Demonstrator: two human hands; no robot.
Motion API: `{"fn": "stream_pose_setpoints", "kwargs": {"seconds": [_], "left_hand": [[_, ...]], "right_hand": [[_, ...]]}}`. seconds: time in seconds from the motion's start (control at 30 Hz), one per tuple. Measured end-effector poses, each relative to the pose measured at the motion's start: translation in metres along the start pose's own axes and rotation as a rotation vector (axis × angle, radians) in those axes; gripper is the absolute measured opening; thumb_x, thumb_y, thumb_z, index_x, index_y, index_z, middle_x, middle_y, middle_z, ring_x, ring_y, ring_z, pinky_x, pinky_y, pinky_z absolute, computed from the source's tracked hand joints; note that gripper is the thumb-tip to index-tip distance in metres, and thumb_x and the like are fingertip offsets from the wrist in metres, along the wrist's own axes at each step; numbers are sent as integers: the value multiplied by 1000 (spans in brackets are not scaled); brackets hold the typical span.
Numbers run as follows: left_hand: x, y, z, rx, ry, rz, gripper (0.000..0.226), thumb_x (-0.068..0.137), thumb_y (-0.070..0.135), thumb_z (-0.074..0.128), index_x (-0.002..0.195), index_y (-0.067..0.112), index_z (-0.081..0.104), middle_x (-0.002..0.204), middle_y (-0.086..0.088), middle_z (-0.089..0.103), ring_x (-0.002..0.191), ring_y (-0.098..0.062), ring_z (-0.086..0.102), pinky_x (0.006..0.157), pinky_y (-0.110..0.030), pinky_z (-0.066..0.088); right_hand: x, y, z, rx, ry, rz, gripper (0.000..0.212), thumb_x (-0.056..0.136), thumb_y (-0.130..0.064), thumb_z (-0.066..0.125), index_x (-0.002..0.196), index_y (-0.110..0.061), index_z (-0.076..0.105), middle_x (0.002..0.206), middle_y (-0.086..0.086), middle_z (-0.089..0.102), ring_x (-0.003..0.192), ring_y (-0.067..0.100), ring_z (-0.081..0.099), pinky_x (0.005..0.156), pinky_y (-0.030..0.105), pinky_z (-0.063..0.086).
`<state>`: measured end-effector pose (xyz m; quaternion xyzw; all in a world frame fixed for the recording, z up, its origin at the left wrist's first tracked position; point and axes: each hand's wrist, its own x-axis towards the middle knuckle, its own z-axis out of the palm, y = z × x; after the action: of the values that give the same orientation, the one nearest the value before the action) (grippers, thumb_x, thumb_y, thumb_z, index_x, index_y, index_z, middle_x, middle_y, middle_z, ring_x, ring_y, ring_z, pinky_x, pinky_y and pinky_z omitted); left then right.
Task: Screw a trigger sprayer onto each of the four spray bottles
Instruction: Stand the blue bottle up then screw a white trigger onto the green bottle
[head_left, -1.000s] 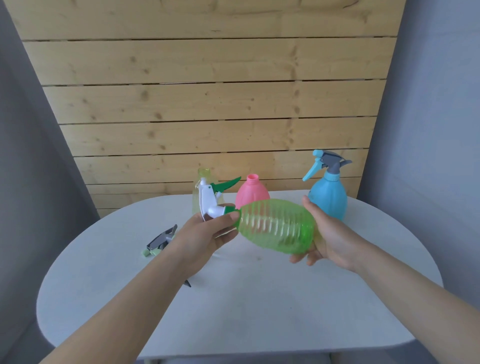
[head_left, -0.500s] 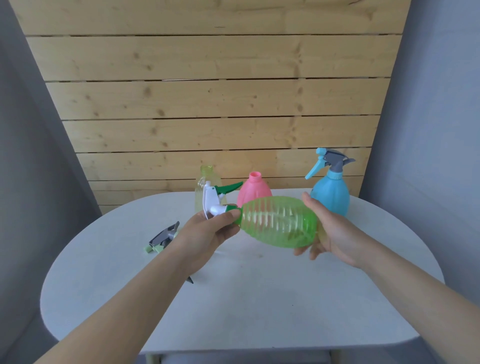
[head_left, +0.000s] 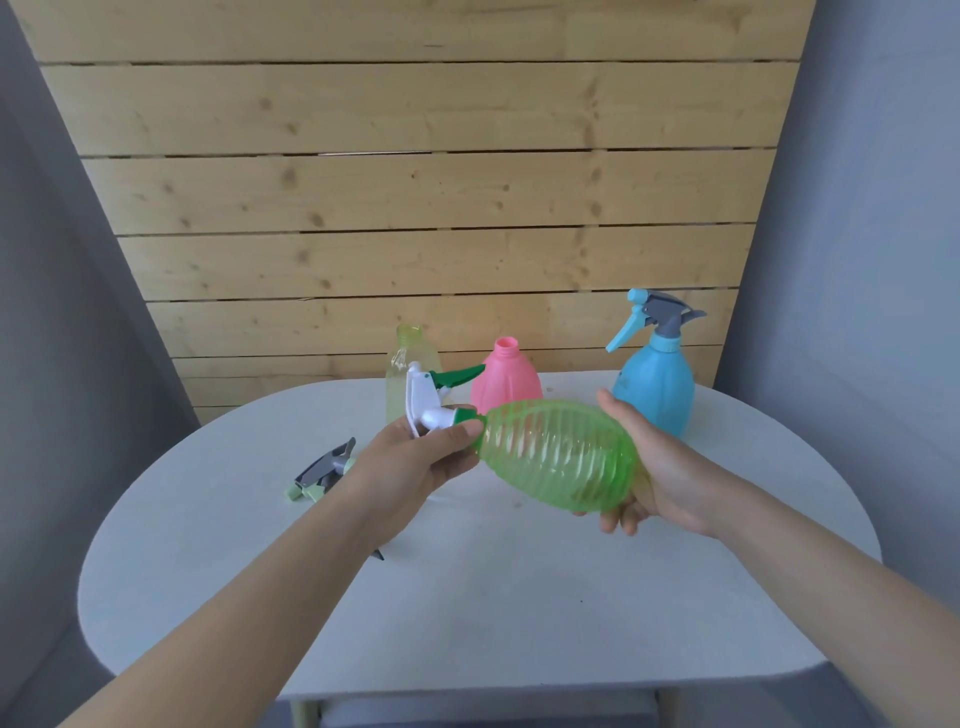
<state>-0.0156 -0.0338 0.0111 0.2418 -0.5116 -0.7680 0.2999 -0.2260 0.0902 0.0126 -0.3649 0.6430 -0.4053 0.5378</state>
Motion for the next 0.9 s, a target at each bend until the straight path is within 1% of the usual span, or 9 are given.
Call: {"fn": "stream_pose_setpoints", "kwargs": {"seconds": [0.1, 0.2, 0.3, 0.47, 0.53, 0.63, 0.7, 0.8, 0.9], "left_hand": [[1, -2, 1, 33, 74, 7, 27, 69, 15, 72, 93, 4, 65, 96, -9, 65, 87, -16, 64, 72, -20, 55], [3, -4, 1, -15, 154, -5, 11, 81, 8, 65, 91, 3, 65, 91, -8, 69, 78, -13, 67, 69, -20, 56], [3, 0, 0, -34, 126, -12, 12, 83, 10, 64, 95, 7, 66, 90, -4, 73, 80, -12, 69, 71, -21, 56], [0, 2, 0, 36, 31, -13, 29, 66, 21, 72, 94, 16, 68, 92, 2, 71, 89, -12, 67, 70, -20, 54], [0, 1, 0, 13, 52, -21, 32, 67, 19, 71, 98, 13, 66, 90, 1, 71, 83, -11, 68, 67, -18, 54], [1, -2, 1, -42, 99, -29, 22, 78, 11, 66, 100, 7, 65, 91, -2, 71, 82, -10, 68, 68, -18, 55], [1, 0, 0, -34, 105, -26, 26, 79, 11, 66, 104, 5, 63, 99, -6, 67, 91, -16, 65, 72, -20, 56], [-1, 5, 0, 69, 29, -4, 33, 68, 20, 70, 100, 15, 66, 99, -3, 65, 95, -14, 63, 72, -19, 54], [-4, 9, 1, 213, -43, -5, 29, 65, 23, 72, 94, 26, 68, 87, 5, 60, 77, -4, 60, 68, -16, 50]], "right_hand": [[1, 2, 1, 56, -95, -6, 79, 78, -76, 26, 112, -16, 65, 97, 17, 71, 78, 31, 70, 59, 35, 55], [1, 1, 3, 214, -62, -174, 69, 66, -50, 68, 129, -29, 50, 119, 6, 63, 99, 27, 66, 76, 43, 57], [-1, -3, 5, 154, -19, -246, 65, 59, -42, 75, 119, -27, 54, 102, 3, 67, 80, 24, 68, 56, 33, 53], [-2, -4, 1, 62, -38, -2, 72, 75, -75, 36, 101, -14, 65, 82, 18, 69, 52, 25, 61, 43, 26, 45], [-1, -3, 1, 127, -112, -16, 74, 73, -75, 38, 111, -17, 63, 95, 16, 69, 72, 30, 67, 55, 33, 54], [-1, 0, 5, 241, -67, -161, 71, 64, -47, 69, 129, -30, 47, 124, 7, 59, 100, 27, 64, 72, 40, 56], [-2, -1, 8, 167, 1, -226, 76, 56, -37, 78, 126, -30, 47, 115, 3, 61, 91, 22, 66, 62, 34, 54], [-3, -3, 7, 108, -9, -138, 62, 61, -63, 64, 108, -23, 61, 89, 7, 69, 63, 25, 65, 40, 24, 38], [-2, -4, 1, 85, -58, 57, 64, 62, -80, 46, 78, -23, 69, 77, 20, 69, 40, 21, 50, 36, 19, 28]]}}
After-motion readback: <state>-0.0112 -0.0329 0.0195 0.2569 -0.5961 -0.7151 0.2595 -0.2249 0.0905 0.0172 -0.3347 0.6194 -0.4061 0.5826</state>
